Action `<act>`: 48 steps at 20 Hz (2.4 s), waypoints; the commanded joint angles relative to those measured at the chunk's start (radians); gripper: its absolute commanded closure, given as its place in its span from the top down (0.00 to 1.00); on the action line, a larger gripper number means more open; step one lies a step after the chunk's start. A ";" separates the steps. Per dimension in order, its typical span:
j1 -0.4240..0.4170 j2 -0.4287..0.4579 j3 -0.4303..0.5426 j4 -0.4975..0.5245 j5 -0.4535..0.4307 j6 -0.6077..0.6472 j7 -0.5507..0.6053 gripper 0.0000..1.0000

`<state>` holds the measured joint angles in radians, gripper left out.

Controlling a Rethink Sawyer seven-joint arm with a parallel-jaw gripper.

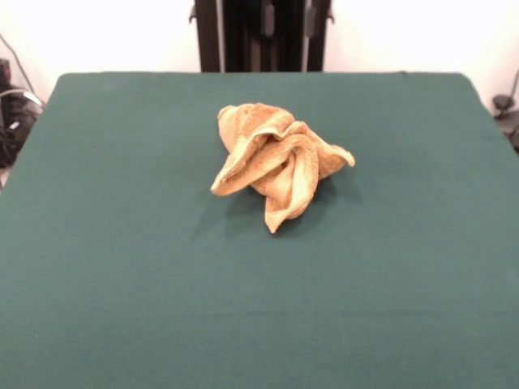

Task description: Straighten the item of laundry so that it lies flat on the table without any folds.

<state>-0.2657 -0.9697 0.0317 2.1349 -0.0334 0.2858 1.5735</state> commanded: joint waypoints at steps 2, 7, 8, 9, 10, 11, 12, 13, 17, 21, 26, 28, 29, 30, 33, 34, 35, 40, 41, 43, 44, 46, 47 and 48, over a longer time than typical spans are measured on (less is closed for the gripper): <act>0.058 0.114 0.092 -0.028 -0.049 -0.044 0.101 1.00; 0.074 0.133 0.083 -0.027 -0.045 -0.062 0.118 1.00; 0.073 0.138 0.085 -0.024 -0.043 -0.069 0.121 1.00; 0.070 0.144 0.090 -0.020 -0.039 -0.072 0.123 1.00; 0.071 0.148 0.090 -0.019 -0.037 -0.075 0.125 1.00; 0.073 0.150 0.086 -0.020 -0.038 -0.077 0.126 1.00; 0.074 0.149 0.082 -0.021 -0.040 -0.077 0.124 1.00; 0.075 0.147 0.077 -0.024 -0.043 -0.072 0.121 1.00; 0.094 0.127 0.049 -0.037 -0.049 -0.028 0.113 1.00; 0.091 0.114 0.053 -0.045 -0.044 -0.001 0.104 1.00; 0.064 0.193 0.081 -0.051 -0.025 -0.039 0.117 1.00; 0.069 0.266 0.083 -0.066 -0.013 -0.070 0.137 1.00; 0.072 0.308 0.084 -0.077 -0.011 -0.096 0.145 1.00; 0.082 0.348 0.075 -0.092 -0.013 -0.131 0.155 1.00; 0.093 0.453 0.062 -0.128 -0.014 -0.218 0.175 1.00; 0.092 0.481 0.055 -0.135 -0.011 -0.228 0.180 1.00; 0.094 0.508 0.044 -0.142 -0.007 -0.234 0.185 1.00; 0.084 0.567 0.024 -0.151 -0.010 -0.304 0.189 1.00; 0.077 0.573 0.033 -0.148 -0.008 -0.314 0.190 1.00; 0.072 0.577 0.041 -0.138 -0.003 -0.325 0.193 1.00; 0.074 0.573 0.040 -0.131 0.001 -0.329 0.197 1.00; 0.082 0.560 0.037 -0.117 0.011 -0.334 0.205 1.00; 0.085 0.548 0.037 -0.111 0.014 -0.332 0.208 1.00; 0.090 0.531 0.039 -0.103 0.022 -0.317 0.210 1.00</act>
<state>-0.2046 -0.4621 0.0293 2.0618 -0.0428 0.0053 1.5735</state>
